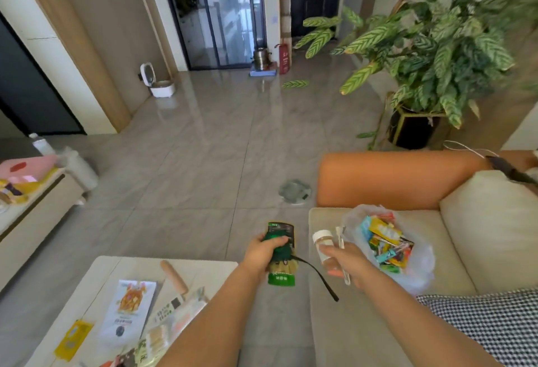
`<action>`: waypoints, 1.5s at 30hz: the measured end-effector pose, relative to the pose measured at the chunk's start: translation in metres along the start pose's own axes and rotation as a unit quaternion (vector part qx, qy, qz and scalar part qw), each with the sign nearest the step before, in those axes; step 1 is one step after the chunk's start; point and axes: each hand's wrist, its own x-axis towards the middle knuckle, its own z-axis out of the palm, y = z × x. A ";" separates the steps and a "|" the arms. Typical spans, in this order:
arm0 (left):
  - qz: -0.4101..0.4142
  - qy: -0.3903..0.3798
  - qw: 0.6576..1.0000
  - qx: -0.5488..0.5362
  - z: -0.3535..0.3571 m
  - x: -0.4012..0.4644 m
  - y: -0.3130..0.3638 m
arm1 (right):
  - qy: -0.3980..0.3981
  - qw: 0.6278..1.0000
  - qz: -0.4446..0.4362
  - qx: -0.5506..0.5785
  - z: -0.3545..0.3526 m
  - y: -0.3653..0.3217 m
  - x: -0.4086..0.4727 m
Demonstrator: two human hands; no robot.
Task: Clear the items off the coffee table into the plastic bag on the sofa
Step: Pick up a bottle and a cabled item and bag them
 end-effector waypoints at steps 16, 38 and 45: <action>-0.063 -0.203 0.951 0.222 0.151 0.144 0.028 | 0.241 0.960 0.057 0.135 -0.111 -0.004 0.063; -0.059 -0.126 0.878 0.457 0.342 0.330 -0.079 | 0.295 0.950 0.098 -0.032 -0.213 0.050 0.265; 0.102 -0.139 0.710 0.682 0.337 0.362 -0.123 | 0.252 0.956 0.076 -0.126 -0.207 0.091 0.307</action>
